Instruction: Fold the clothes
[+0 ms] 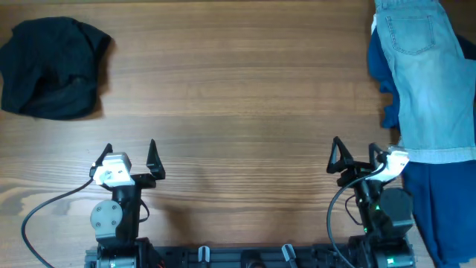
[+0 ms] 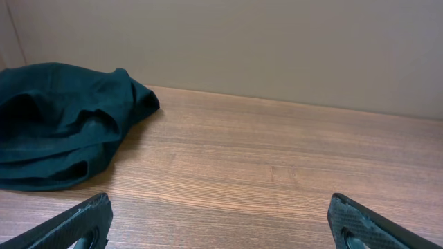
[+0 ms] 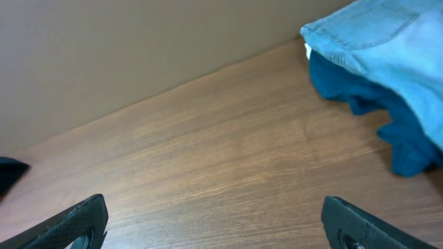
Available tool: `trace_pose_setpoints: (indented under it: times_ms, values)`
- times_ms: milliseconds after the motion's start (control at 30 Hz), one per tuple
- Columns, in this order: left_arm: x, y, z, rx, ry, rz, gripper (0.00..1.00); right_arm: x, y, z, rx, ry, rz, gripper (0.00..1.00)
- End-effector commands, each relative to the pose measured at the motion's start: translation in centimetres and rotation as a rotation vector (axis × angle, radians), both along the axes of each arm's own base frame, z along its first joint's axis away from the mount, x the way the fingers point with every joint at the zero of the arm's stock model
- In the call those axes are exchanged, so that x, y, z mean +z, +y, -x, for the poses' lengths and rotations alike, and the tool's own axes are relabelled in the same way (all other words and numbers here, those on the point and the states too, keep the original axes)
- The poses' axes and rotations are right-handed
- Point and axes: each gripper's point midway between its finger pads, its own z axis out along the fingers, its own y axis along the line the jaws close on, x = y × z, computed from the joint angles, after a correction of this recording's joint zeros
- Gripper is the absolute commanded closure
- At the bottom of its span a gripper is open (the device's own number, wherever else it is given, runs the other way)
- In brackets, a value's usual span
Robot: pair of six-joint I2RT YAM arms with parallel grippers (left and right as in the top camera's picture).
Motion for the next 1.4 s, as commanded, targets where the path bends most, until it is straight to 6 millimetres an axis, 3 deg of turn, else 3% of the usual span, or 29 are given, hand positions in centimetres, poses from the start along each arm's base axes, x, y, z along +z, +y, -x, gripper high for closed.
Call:
trace_pose_setpoints:
  times_ms: [0, 367, 500, 1367]
  values:
    - [-0.2, -0.3, 0.0, -0.017, 0.002, -0.011, 0.0, -0.6, 0.3, 0.0, 0.009, -0.014, -0.037, 0.0]
    - [-0.2, -0.3, 0.0, -0.017, 0.002, -0.011, 0.0, 0.5, 0.2, 0.1, 0.067, -0.083, 0.267, 0.0]
    - [-0.2, -0.3, 0.0, -0.018, 0.002, -0.011, 0.0, 2.0, -0.2, 0.0, 0.031, -0.162, 0.263, 0.0]
    - [-0.2, -0.3, 0.0, -0.017, 0.002, -0.011, 0.0, 1.9, 0.1, 0.0, 0.048, -0.164, 0.259, 0.0]
